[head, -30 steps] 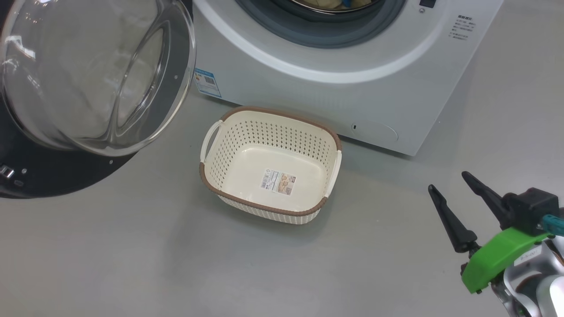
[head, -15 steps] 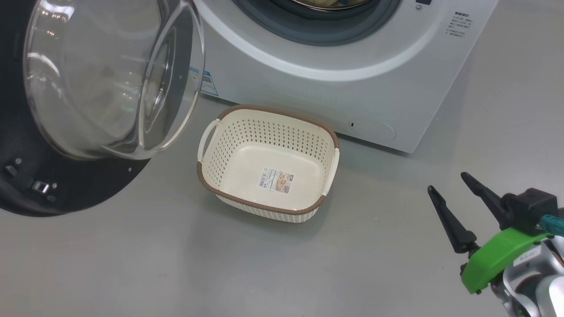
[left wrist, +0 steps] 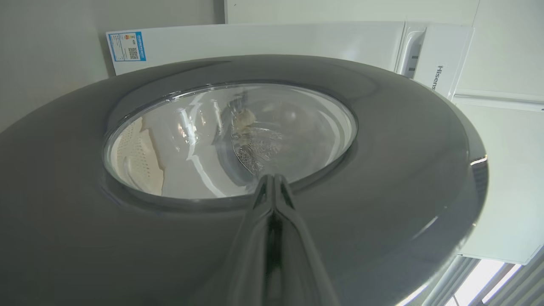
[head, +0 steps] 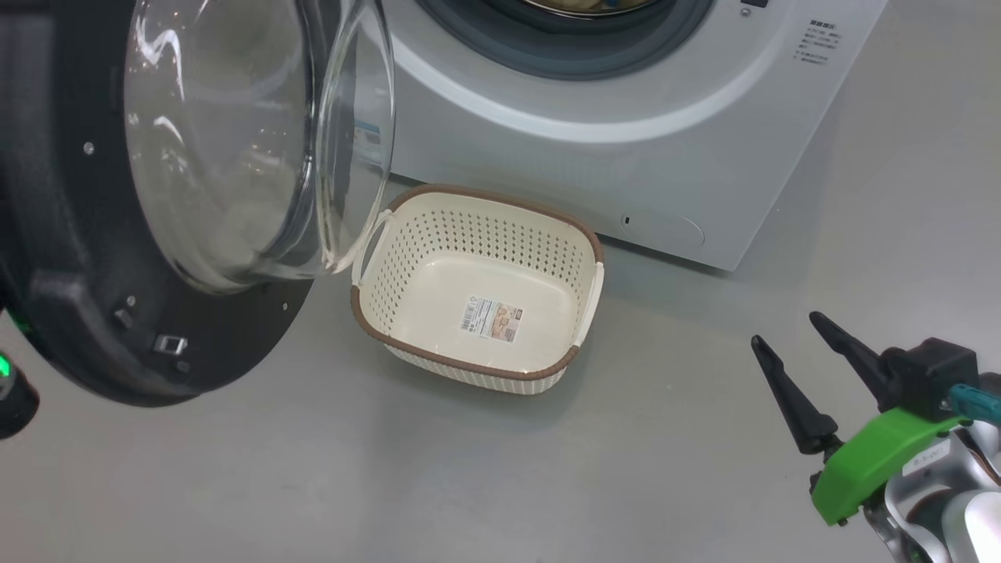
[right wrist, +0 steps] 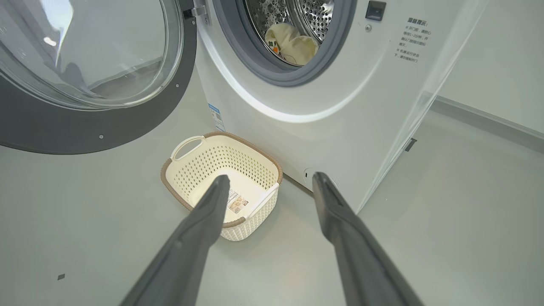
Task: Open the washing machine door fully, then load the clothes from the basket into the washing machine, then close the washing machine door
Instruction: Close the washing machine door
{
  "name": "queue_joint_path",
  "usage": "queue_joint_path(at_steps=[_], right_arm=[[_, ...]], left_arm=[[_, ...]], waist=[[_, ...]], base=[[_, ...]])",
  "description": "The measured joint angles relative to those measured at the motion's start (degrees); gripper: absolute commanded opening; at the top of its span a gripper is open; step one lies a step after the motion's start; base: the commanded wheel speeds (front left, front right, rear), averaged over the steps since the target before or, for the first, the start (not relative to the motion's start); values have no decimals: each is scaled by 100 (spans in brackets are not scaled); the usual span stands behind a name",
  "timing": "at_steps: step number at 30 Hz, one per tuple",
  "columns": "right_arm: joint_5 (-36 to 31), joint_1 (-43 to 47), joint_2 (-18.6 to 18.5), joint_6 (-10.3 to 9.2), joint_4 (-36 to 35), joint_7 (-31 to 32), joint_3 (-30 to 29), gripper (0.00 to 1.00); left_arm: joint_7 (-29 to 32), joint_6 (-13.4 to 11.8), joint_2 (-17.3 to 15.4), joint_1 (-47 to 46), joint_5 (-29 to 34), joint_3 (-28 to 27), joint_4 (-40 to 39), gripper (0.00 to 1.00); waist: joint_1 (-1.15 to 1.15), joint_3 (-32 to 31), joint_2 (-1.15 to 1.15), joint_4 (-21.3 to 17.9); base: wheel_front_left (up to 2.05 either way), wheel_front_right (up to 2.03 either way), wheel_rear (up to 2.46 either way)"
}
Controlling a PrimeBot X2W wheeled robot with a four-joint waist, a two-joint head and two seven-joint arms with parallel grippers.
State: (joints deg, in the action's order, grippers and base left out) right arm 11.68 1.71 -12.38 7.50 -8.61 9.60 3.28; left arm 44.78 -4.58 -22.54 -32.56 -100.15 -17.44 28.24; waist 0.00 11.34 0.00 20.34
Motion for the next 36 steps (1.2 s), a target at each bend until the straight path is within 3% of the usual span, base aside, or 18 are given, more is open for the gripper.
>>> queue_joint_path(at_steps=[18,27,36], right_arm=[[51,-285,84,0,120,-135,69,100],[52,-379,196,0,227,-289,22,100],[90,-499,327,0,426,-466,26,100]], left_arm=[[733,1,951,362,-482,653,-1493,0],[845,9,1294,206,-581,883,-1726,0],[610,290,1497,-121,-522,868,-1497,0]], waist=[[0,151,0,-380],[0,220,0,-894],[0,283,0,-1549]], base=[[0,0,0],[0,0,0],[0,0,0]])
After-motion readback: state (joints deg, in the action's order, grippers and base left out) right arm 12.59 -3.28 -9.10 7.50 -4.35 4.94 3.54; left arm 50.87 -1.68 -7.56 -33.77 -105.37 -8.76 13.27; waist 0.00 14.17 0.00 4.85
